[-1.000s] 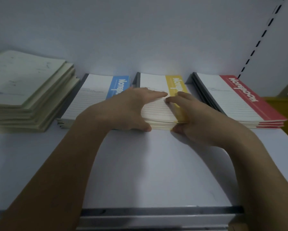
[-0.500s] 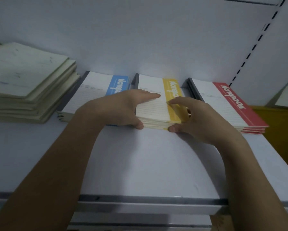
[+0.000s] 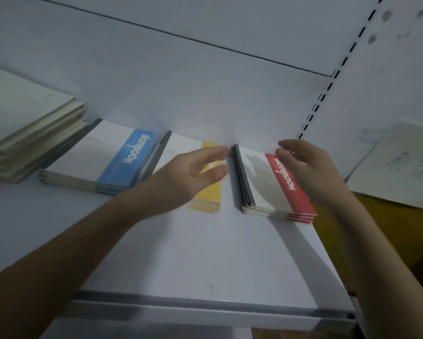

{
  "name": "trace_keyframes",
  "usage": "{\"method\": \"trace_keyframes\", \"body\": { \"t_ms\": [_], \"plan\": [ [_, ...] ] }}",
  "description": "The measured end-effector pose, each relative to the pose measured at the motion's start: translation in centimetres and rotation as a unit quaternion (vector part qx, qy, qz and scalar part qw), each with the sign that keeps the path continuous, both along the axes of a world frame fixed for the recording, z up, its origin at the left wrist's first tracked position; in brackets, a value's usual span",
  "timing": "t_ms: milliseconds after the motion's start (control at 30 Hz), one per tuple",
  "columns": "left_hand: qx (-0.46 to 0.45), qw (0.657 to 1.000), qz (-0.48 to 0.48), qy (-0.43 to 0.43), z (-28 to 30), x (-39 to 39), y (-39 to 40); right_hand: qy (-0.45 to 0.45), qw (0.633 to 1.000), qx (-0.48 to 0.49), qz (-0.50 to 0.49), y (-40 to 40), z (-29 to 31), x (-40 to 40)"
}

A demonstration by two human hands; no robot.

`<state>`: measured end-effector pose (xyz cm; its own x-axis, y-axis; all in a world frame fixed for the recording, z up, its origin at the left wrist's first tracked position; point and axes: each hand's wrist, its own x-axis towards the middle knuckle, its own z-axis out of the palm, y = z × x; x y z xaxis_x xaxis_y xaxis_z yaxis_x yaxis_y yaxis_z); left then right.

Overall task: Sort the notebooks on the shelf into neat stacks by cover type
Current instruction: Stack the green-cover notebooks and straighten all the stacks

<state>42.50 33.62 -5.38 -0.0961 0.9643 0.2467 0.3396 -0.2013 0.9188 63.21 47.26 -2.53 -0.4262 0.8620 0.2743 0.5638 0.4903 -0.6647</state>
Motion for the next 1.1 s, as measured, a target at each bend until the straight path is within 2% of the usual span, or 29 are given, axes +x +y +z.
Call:
{"method": "trace_keyframes", "body": {
  "t_ms": [100,200,367,500,633,767,867,967,1033,1100],
  "plan": [
    [-0.068,0.994,-0.005,-0.089,-0.6,3.9,3.4,-0.018,0.979,-0.164,-0.120,3.9,-1.8,1.5],
    [-0.159,0.975,0.021,-0.154,0.6,6.7,7.2,-0.027,0.957,-0.270,-0.103,6.2,-2.8,1.4],
    [-0.160,0.960,0.135,-0.187,1.5,7.8,11.4,0.061,0.934,-0.342,-0.079,6.5,-2.1,1.9],
    [-0.183,0.947,0.172,-0.200,0.0,7.5,12.5,0.082,0.925,-0.365,-0.064,6.9,-2.2,2.2],
    [-0.179,0.956,0.157,-0.170,-1.6,7.5,12.3,0.080,0.925,-0.368,-0.048,7.2,-2.6,2.3],
    [-0.196,0.955,0.165,-0.148,-1.6,7.7,12.8,0.142,0.913,-0.381,-0.037,7.0,-3.6,2.5],
    [-0.197,0.947,0.171,-0.186,-1.7,7.5,13.3,0.176,0.907,-0.381,-0.024,7.2,-4.0,2.4],
    [-0.179,0.948,0.149,-0.218,-1.8,6.7,13.5,0.141,0.918,-0.371,0.003,7.5,-4.1,2.6],
    [-0.161,0.963,0.130,-0.174,-1.6,6.4,13.2,0.126,0.919,-0.372,0.021,7.7,-4.3,3.1],
    [-0.150,0.980,0.119,-0.062,-1.3,6.3,12.6,0.104,0.929,-0.355,0.020,7.2,-4.3,4.3]
  ]
}}
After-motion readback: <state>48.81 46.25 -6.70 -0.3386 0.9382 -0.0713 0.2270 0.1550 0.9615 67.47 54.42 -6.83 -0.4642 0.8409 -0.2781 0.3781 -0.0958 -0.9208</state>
